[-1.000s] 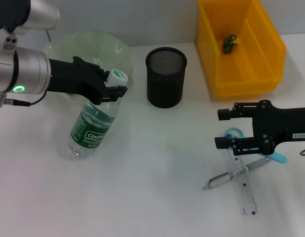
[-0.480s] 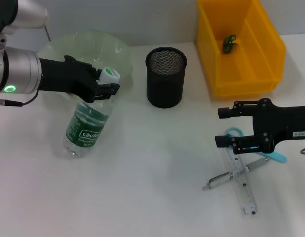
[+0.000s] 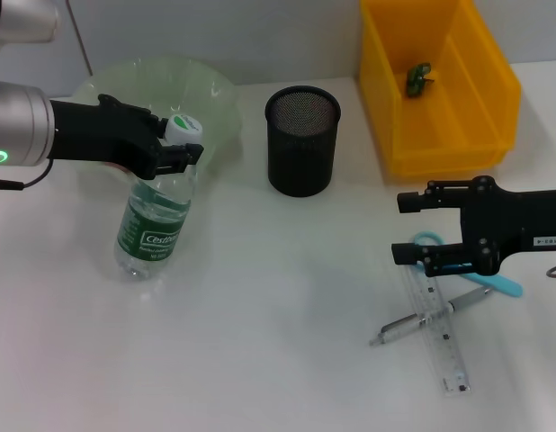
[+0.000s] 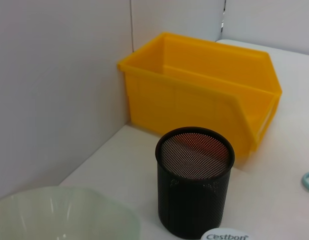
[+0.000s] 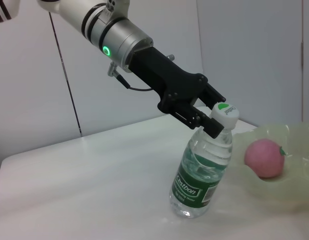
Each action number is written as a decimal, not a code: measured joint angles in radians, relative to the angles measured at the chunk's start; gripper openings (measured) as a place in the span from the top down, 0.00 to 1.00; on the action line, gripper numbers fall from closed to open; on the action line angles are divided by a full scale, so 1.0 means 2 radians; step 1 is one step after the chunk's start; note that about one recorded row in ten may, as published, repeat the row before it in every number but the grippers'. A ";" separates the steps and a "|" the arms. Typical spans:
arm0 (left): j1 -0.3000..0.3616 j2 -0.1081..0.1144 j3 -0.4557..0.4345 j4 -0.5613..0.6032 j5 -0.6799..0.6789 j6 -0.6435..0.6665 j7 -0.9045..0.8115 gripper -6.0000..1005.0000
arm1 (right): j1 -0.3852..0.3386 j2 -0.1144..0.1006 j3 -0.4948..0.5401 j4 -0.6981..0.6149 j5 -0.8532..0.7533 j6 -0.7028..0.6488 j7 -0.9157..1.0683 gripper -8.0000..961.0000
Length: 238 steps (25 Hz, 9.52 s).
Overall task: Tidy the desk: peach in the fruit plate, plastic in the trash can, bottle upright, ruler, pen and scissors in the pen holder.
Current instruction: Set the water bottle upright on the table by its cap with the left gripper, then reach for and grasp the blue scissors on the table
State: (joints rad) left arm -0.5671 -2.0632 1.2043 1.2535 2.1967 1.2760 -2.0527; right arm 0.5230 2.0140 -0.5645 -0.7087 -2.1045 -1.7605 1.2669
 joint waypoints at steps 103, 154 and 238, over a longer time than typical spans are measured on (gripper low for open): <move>0.060 0.004 -0.119 -0.097 -0.140 -0.005 0.189 0.52 | 0.007 0.000 0.001 0.000 0.000 0.004 0.002 0.24; 0.103 -0.002 -0.180 -0.167 -0.241 0.237 0.356 0.17 | 0.010 0.002 0.001 0.000 0.006 0.003 0.002 0.24; 0.100 -0.002 -0.082 -0.230 -0.229 0.112 0.403 0.17 | 0.138 0.019 -0.271 -0.126 -0.376 0.107 0.455 0.24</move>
State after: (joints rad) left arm -0.3680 -2.0678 1.0401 0.7934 1.7392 1.5002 -1.2472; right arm 0.7995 2.0524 -1.1057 -0.9614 -2.8568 -1.5469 2.1761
